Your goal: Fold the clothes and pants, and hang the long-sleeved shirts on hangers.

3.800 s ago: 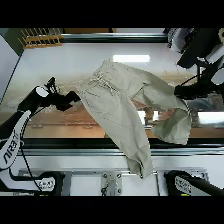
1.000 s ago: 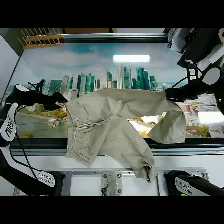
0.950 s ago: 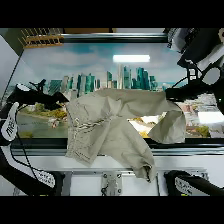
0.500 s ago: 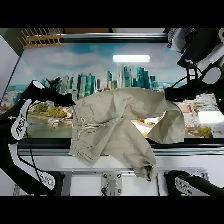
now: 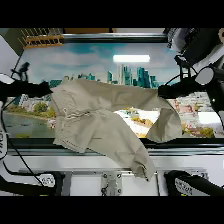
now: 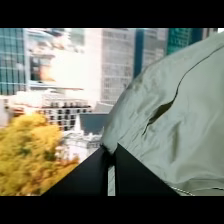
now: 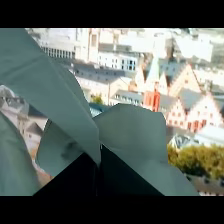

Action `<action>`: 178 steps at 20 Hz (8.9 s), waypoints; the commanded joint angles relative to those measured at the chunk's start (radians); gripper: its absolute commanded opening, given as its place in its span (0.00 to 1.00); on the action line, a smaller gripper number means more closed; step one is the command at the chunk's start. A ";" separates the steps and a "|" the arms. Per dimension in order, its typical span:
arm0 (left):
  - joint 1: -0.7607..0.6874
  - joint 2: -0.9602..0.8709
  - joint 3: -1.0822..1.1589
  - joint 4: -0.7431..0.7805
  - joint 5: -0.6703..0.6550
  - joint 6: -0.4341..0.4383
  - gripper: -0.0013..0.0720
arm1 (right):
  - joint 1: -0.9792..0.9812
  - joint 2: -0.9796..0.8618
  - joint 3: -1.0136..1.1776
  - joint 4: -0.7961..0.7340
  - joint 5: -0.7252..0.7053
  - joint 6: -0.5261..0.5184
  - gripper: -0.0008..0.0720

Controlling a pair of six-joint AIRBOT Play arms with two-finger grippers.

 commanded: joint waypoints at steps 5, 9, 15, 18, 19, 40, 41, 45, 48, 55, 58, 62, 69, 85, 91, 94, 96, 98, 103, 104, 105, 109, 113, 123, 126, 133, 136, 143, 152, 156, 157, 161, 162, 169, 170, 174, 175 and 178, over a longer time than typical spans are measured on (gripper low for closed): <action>0.152 0.072 -0.001 0.015 -0.070 0.000 0.03 | 0.015 -0.077 0.001 0.080 -0.311 0.040 0.87; 0.124 0.026 -0.001 0.016 -0.068 0.000 0.03 | -0.177 -0.081 0.001 0.079 -0.015 -0.125 0.87; 0.080 -0.026 -0.001 0.016 -0.071 0.000 0.03 | -0.491 -0.170 -0.043 0.079 0.190 -0.333 0.87; 0.080 -0.036 -0.002 0.016 -0.073 0.000 0.03 | -0.591 -0.230 -0.124 0.080 0.173 -0.426 0.87; 0.081 -0.036 -0.002 0.016 -0.068 0.000 0.03 | -0.609 -0.251 -0.144 0.080 0.173 -0.452 0.87; 0.118 -0.035 0.087 0.023 -0.107 0.000 0.03 | -0.513 -0.257 -0.063 0.045 0.216 -0.437 0.02; 0.132 -0.035 0.121 0.023 -0.128 0.000 0.03 | -0.513 -0.198 -0.019 -0.003 0.230 -0.416 0.02; 0.164 -0.035 0.245 0.022 -0.178 0.000 0.03 | -0.515 0.041 0.087 -0.073 0.220 -0.342 0.02; 0.163 -0.035 0.289 0.021 -0.173 0.000 0.03 | -0.515 0.173 0.096 -0.074 0.171 -0.268 0.02; 0.161 -0.036 0.294 0.013 -0.090 0.000 0.03 | -0.504 0.166 0.096 -0.140 0.037 -0.037 0.02; 0.146 -0.036 0.293 0.013 -0.012 0.000 0.03 | -0.461 0.063 0.096 -0.140 -0.021 0.020 0.02; 0.101 -0.076 0.294 0.016 0.102 0.000 0.03 | -0.386 -0.119 0.117 -0.140 -0.188 0.095 0.02; 0.001 -0.196 0.294 0.014 0.486 -0.046 0.33 | -0.302 -0.423 0.309 -0.129 -0.665 0.309 0.13; 0.267 0.075 -0.090 0.303 0.001 -0.279 1.00 | -0.260 0.027 0.064 -0.060 -0.265 -0.029 0.67; 0.320 0.133 -0.435 0.167 0.177 -0.253 1.00 | -0.114 0.198 -0.244 -0.039 -0.264 -0.028 0.61; 0.279 0.105 -0.460 0.121 0.227 -0.235 1.00 | -0.048 0.198 -0.254 -0.016 -0.273 -0.028 0.61; 0.246 0.070 -0.437 0.120 0.217 -0.236 1.00 | -0.020 0.198 -0.254 -0.015 -0.290 -0.028 0.61; 0.217 0.038 -0.398 0.121 0.197 -0.236 0.90 | -0.010 0.198 -0.254 -0.014 -0.291 -0.028 0.61; 0.175 0.029 -0.379 0.121 0.209 -0.237 0.85 | -0.010 0.198 -0.254 -0.015 -0.287 -0.028 0.61; 0.175 0.029 -0.381 0.121 0.215 -0.237 0.85 | -0.010 0.198 -0.254 -0.015 -0.280 -0.028 0.61; 0.175 0.029 -0.381 0.121 0.217 -0.238 0.85 | -0.010 0.198 -0.254 -0.015 -0.265 -0.028 0.61; 0.175 0.029 -0.380 0.120 0.223 -0.255 0.26 | -0.010 0.196 -0.261 -0.015 -0.211 -0.028 0.61; 0.175 0.085 -0.380 0.130 0.215 -0.238 0.03 | 0.011 0.195 -0.344 0.003 -0.137 -0.028 0.62; 0.175 0.138 -0.380 0.128 0.192 -0.227 0.03 | 0.352 0.008 -0.554 0.317 -0.060 -0.198 0.99; 0.175 0.138 -0.380 0.128 0.190 -0.227 0.03 | 0.427 -0.028 -0.554 0.376 -0.053 -0.244 0.99; 0.175 0.138 -0.380 0.127 0.193 -0.228 0.03 | 0.447 -0.099 -0.552 0.383 -0.067 -0.246 0.99; 0.175 0.138 -0.380 0.127 0.192 -0.227 0.03 | 0.448 -0.125 -0.547 0.402 -0.067 -0.257 0.98; 0.175 0.154 -0.380 0.128 0.174 -0.223 0.03 | 0.433 -0.105 -0.467 0.284 -0.029 -0.273 0.02; 0.104 0.481 -0.381 0.121 0.097 -0.134 0.03 | 0.208 0.270 0.105 -0.330 0.448 -0.133 0.02; 0.002 0.496 -0.381 0.129 0.121 -0.131 0.03 | 0.208 0.276 0.128 -0.272 0.251 0.014 0.02; -0.008 0.482 -0.381 0.129 0.135 -0.131 0.03 | 0.209 0.251 0.122 -0.250 0.200 0.051 0.02; 0.010 0.395 -0.383 0.129 0.132 -0.132 0.03 | 0.209 0.062 0.089 -0.063 -0.027 0.058 0.04; 0.024 0.377 -0.390 0.128 0.133 -0.132 0.03 | 0.208 0.011 0.088 -0.026 -0.061 0.023 0.19; 0.058 0.333 -0.476 0.122 0.131 -0.131 0.03 | 0.018 -0.016 0.039 -0.095 0.135 0.043 0.81; 0.058 0.333 -0.484 0.121 0.134 -0.131 0.03 | -0.030 0.026 -0.019 -0.095 0.163 0.063 0.81; 0.058 0.334 -0.525 0.121 0.137 -0.130 0.03 | -0.307 0.267 -0.401 -0.138 0.142 0.335 0.81; 0.058 0.333 -0.531 0.121 0.138 -0.128 0.03 | -0.396 0.316 -0.502 -0.134 0.122 0.384 0.81; 0.058 0.338 -0.531 0.122 0.149 -0.119 0.03 | -0.638 0.402 -0.742 0.015 -0.021 0.434 0.81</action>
